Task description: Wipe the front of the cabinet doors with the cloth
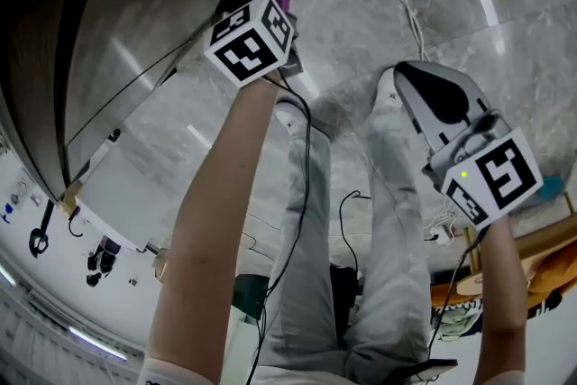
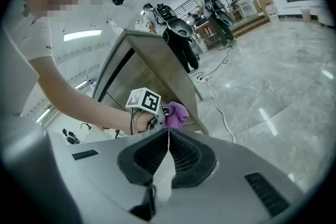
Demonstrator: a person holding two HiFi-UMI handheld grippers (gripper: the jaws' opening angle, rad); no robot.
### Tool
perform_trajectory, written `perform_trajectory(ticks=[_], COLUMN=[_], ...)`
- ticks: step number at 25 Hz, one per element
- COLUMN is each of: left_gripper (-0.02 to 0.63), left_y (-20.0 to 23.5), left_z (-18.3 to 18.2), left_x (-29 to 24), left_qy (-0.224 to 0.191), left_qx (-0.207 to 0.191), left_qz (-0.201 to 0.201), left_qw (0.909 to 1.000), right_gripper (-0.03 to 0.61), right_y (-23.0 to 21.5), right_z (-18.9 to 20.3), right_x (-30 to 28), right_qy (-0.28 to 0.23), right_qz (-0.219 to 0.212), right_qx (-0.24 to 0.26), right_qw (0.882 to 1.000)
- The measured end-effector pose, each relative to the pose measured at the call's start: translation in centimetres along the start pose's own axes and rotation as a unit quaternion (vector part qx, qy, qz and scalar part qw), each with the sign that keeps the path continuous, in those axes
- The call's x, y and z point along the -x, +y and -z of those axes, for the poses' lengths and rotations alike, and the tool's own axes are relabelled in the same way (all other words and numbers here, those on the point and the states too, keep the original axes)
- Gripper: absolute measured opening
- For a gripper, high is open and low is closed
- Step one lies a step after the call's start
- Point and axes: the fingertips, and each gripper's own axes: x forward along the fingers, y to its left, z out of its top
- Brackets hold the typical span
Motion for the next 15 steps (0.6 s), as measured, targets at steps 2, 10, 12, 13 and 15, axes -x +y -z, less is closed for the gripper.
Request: perform_trajectory(ticks=[2,10,12,13,15], left_gripper=[0.046,0.046,0.046,0.046,0.046], left_y=[-0.6,2.8,4.6,5.6,7.6], left_z=[0.0,1.7,2.3,2.5,3.0], left_x=[-0.9,-1.0,-0.6,-0.4,0.1], left_qy=[0.006,0.024,0.028,0.030,0.034], left_qx=[0.004,0.028,0.026,0.023,0.017], left_qz=[0.001,-0.011,-0.015,-0.017,-0.021], left_qw=[1.0000,0.9992,0.9992,0.9992,0.9991], right_gripper=[0.028,0.028,0.028,0.028,0.028], right_y=[-1.3,-0.9,0.0,0.6,2.0], right_z=[0.1,1.1,1.3,1.5,1.7], right_x=[0.4,-0.1,-0.8,-1.2,-2.2], right_qy=[-0.006,-0.016,-0.019,-0.020,-0.022], right_qz=[0.013,0.039,0.040,0.039,0.037], right_qx=[-0.007,-0.016,-0.018,-0.019,-0.020], right_qw=[1.000,0.999,0.999,0.999,0.999])
